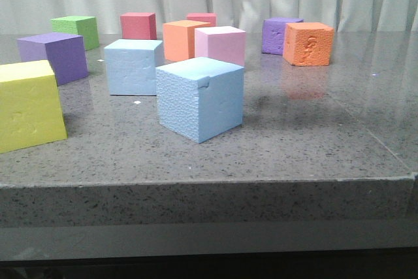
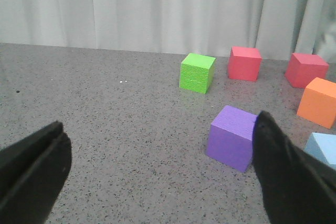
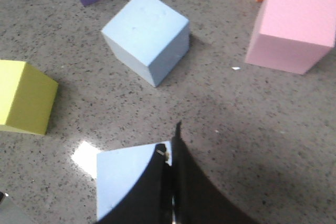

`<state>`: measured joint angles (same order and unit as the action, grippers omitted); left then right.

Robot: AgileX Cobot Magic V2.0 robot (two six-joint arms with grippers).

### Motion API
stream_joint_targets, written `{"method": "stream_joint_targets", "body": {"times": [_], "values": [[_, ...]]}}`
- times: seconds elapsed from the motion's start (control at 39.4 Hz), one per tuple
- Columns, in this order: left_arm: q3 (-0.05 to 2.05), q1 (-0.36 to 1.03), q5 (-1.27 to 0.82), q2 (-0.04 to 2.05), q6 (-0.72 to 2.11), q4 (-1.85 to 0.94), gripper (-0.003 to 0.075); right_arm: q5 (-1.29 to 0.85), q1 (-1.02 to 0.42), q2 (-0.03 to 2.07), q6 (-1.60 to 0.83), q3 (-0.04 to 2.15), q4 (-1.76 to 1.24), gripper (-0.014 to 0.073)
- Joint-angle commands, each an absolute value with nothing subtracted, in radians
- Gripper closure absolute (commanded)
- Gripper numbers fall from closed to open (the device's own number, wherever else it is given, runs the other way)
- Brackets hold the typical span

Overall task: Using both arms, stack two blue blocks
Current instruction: 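Open the right gripper and raise it away from the cube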

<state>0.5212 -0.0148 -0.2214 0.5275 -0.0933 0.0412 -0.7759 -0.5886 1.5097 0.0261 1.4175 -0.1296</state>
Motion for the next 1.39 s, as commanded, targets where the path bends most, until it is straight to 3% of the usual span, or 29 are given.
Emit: {"method": "stream_joint_targets", "body": {"times": [0.0,0.38,0.68,0.86,1.04,1.37], "values": [[0.556,-0.016,-0.142,0.536,-0.101,0.039,0.0042,-0.760,-0.529,1.429,0.037,1.443,-0.127,0.0662],[0.556,-0.016,-0.142,0.536,-0.101,0.039,0.0042,-0.741,-0.211,1.071,0.035,1.103,-0.075,0.0661],[0.556,-0.016,-0.093,0.537,-0.101,0.039,0.0042,-0.666,-0.202,0.742,0.035,0.723,-0.066,0.0661],[0.561,-0.016,-0.015,0.559,-0.101,0.000,0.0042,-0.651,-0.202,0.667,0.035,0.677,-0.066,0.0661],[0.666,0.004,-0.010,0.707,-0.101,-0.013,0.0042,-0.642,-0.202,0.664,0.035,0.677,-0.066,0.0661],[1.054,0.272,-0.266,1.141,-0.098,0.018,0.0042,-0.642,-0.202,0.664,0.035,0.677,-0.066,0.0661]]}}
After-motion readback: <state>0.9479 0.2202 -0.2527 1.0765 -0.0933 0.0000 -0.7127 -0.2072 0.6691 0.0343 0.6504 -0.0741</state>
